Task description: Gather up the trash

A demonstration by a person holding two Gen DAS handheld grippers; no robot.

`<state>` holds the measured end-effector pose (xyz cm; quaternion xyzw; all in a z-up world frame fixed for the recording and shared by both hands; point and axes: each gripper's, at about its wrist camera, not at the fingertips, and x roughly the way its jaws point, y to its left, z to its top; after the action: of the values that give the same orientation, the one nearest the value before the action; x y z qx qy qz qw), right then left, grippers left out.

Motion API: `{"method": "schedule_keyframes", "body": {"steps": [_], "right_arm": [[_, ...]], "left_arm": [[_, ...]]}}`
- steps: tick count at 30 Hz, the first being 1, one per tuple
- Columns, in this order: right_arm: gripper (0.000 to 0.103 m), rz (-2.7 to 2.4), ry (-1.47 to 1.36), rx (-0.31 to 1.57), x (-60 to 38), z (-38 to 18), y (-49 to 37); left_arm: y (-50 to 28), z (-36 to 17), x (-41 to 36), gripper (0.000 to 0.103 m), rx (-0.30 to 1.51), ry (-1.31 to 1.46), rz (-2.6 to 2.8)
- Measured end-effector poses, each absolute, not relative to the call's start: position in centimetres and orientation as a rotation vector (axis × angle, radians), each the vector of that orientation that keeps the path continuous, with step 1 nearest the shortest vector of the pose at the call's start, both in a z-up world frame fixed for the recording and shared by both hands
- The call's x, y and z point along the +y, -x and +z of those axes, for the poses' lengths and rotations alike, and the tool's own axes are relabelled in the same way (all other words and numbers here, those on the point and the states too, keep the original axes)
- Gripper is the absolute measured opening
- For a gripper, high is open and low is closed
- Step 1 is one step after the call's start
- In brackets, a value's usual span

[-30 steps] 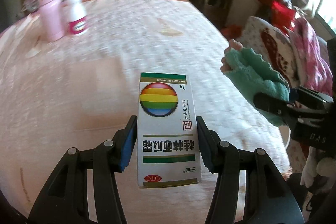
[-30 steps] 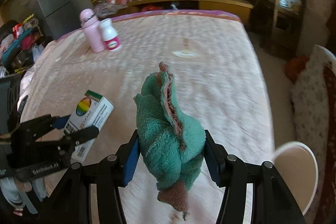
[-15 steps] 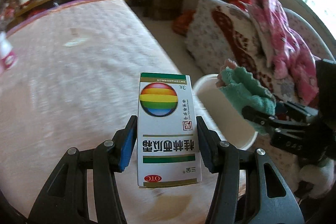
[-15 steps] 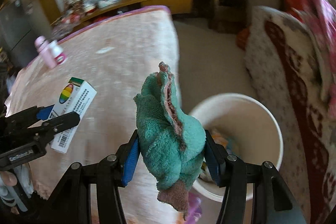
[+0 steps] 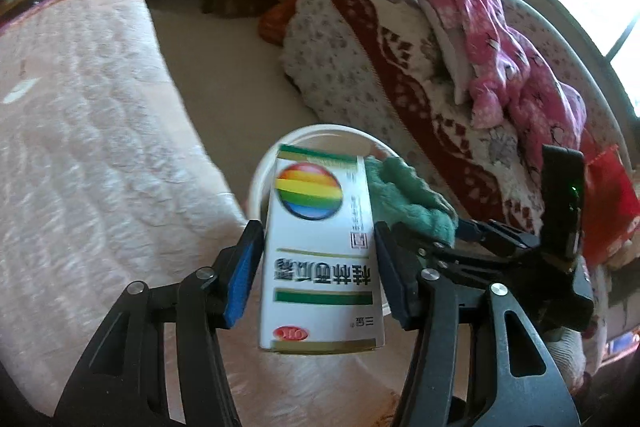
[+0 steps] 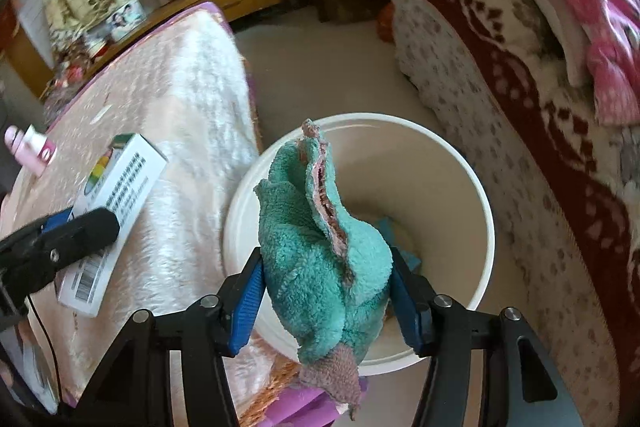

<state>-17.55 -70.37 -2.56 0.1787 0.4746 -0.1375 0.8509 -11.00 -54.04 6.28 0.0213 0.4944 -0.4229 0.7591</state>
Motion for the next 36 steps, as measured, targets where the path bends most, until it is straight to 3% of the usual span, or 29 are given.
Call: {"method": "schedule_keyframes", "body": {"steps": [3,5,18,36], "right_arm": [[0.064,-0.299,-0.403,0.988,-71.1,-3.1,17.8],[0.074,-0.301,-0.421,0.974,-71.3,-3.2,18.1],[0.075,-0.332,-0.302,0.775,-65.7,2.7,22.2],[0.081,-0.467,-0.219,0.546,-61.3,9.0,25.3]], "left_arm": [[11.1,6.2,-54.3,0.063,1.07,-0.035,-0.949],[11.3,6.5,-54.1,0.063,1.03,-0.057,-0.936],[14.9,11.3,-50.1,0.063,0.705,-0.197,-0.686],[17.7,15.2,-44.8,0.063,0.584,-0.147,-0.651]]}}
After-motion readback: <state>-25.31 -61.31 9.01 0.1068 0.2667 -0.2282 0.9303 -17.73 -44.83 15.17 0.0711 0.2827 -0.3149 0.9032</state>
